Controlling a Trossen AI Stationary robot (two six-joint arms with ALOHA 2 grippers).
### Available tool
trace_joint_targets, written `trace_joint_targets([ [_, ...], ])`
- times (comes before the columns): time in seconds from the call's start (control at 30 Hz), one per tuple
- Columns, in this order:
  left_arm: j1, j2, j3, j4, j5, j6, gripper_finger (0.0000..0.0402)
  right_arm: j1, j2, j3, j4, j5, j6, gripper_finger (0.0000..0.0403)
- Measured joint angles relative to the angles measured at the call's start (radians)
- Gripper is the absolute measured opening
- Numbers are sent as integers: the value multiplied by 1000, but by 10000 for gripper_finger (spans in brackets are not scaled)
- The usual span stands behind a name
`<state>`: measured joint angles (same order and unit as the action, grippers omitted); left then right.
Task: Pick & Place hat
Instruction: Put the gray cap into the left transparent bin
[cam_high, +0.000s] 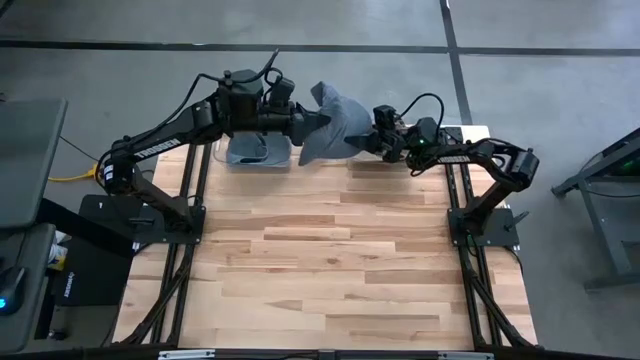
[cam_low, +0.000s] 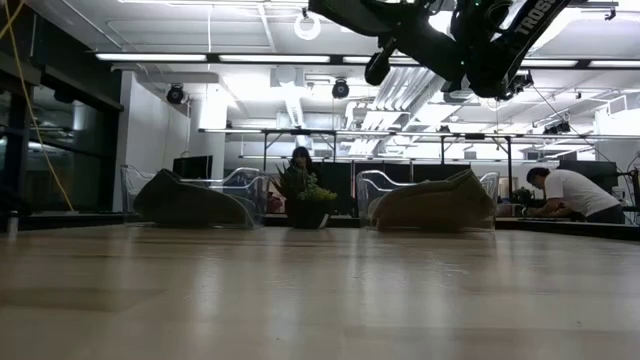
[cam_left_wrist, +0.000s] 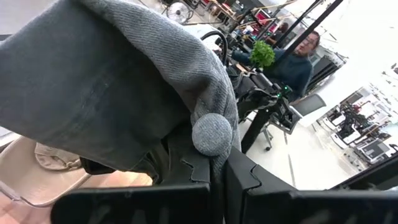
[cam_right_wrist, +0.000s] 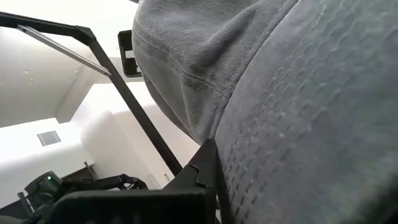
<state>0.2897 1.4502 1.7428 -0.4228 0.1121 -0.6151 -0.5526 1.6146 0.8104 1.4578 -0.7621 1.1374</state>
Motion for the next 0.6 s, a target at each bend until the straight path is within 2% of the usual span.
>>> trace_joint_targets([
  [0.3,0,0,0,0,-23,-18,13,-2,0,0,-1,-17,-3,6],
  [0.6,-2,0,0,0,-40,-49,116,-37,-1,0,-10,-47,-12,6],
])
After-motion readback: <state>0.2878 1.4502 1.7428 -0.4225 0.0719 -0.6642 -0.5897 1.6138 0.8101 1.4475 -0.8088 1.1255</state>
